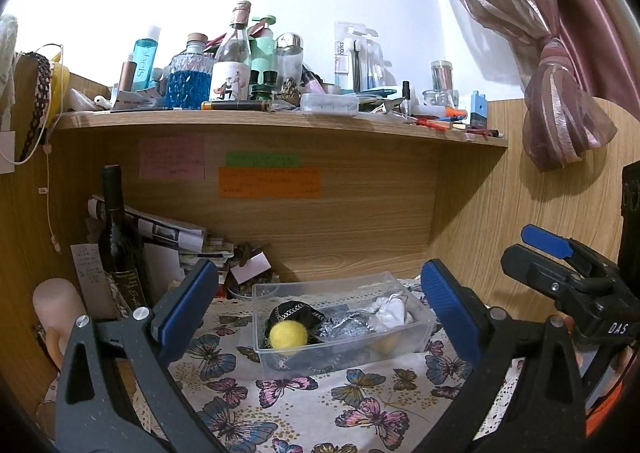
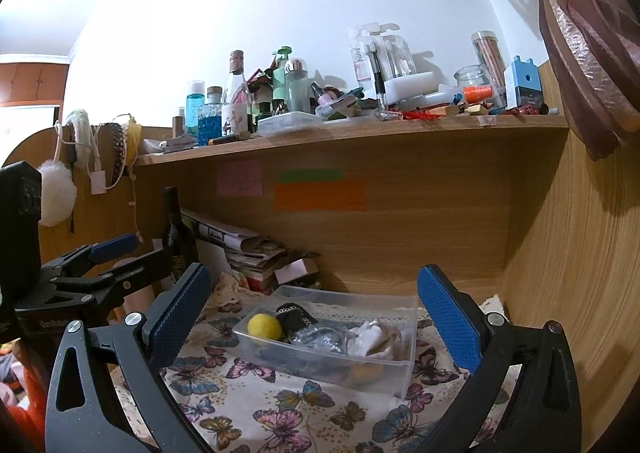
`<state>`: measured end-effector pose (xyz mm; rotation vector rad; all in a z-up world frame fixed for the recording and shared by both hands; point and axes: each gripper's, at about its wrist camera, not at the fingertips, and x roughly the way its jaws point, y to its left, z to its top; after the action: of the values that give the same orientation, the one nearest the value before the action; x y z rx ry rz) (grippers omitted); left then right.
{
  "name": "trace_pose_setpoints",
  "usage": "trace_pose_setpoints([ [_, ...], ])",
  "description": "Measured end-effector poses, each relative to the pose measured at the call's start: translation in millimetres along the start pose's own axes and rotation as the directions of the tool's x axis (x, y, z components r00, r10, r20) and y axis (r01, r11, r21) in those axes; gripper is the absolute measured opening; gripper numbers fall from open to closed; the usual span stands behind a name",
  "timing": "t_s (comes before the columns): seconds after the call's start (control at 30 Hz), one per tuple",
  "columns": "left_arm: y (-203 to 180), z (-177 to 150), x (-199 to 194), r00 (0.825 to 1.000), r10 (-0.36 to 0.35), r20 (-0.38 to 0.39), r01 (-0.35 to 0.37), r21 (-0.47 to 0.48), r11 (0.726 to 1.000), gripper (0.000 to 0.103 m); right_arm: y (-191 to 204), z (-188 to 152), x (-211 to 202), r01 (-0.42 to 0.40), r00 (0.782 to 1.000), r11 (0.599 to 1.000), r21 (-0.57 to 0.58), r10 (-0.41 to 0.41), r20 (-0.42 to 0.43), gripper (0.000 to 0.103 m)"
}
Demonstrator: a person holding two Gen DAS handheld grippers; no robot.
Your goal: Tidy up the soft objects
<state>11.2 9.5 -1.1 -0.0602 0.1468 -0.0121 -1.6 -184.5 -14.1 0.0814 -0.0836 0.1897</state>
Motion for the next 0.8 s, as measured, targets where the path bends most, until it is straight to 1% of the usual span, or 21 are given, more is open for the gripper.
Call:
trace_pose_setpoints([
  [0.8,-1.0,-0.4,0.1,1.0,0.0,-0.003,0.0,-0.002,1.0,0.103,6.6,1.2,-3.7,-0.006,1.0,1.0,-0.006,0.007,0.007,0.103],
])
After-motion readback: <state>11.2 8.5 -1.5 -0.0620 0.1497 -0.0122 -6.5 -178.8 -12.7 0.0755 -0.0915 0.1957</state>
